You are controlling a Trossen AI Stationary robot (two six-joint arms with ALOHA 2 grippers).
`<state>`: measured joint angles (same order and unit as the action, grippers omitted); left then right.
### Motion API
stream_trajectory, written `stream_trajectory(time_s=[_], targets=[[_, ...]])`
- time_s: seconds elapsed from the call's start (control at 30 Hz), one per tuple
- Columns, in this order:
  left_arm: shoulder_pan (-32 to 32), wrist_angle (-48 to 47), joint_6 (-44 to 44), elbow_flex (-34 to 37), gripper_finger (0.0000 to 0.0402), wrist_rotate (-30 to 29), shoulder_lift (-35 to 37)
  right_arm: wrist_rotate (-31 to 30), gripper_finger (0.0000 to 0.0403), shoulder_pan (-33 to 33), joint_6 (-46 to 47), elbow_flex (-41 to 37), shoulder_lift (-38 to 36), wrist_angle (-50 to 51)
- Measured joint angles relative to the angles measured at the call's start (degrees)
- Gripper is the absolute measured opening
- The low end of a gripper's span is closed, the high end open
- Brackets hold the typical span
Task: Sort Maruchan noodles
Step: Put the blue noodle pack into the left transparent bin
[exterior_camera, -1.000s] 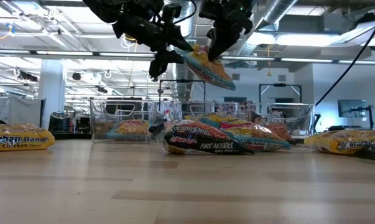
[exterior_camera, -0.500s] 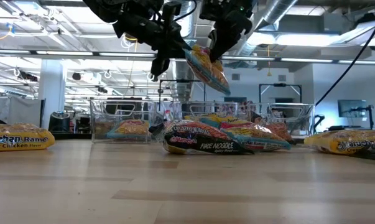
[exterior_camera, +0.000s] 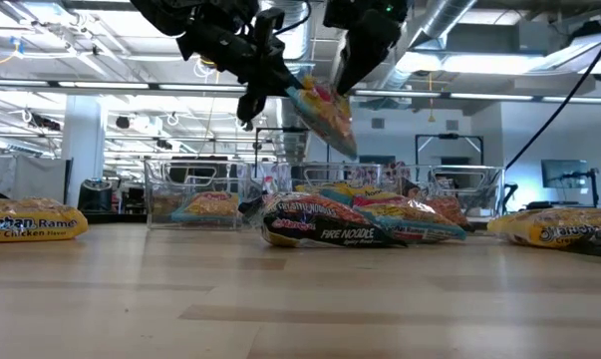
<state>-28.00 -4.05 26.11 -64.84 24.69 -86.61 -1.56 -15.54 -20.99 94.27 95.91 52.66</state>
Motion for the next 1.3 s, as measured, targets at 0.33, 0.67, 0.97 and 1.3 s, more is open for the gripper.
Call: stream_trajectory(time_s=[0.33, 0.67, 0.97, 1.3], targets=[[-6.3, -9.3, -8.5, 0.0, 0.0000, -3.9, 7.5, -0.4, 0.0161, -2.6, 0.2, 5.7, -1.2, 2.0], [-17.2, -19.5, -18.8, -0.1, 0.0000, -4.4, 17.1, -0.6, 0.0160, -5.2, 0.1, 7.0, -1.2, 3.9], [-24.5, -22.3, -22.0, 4.6, 0.0000, -0.1, 18.1, -0.5, 0.0159, -5.2, 0.0, 7.0, -1.2, 3.9], [-25.1, -17.0, -21.1, 13.4, 0.0000, 2.1, 17.4, -0.5, 0.0159, -5.2, 0.0, 7.0, -1.1, 3.8]])
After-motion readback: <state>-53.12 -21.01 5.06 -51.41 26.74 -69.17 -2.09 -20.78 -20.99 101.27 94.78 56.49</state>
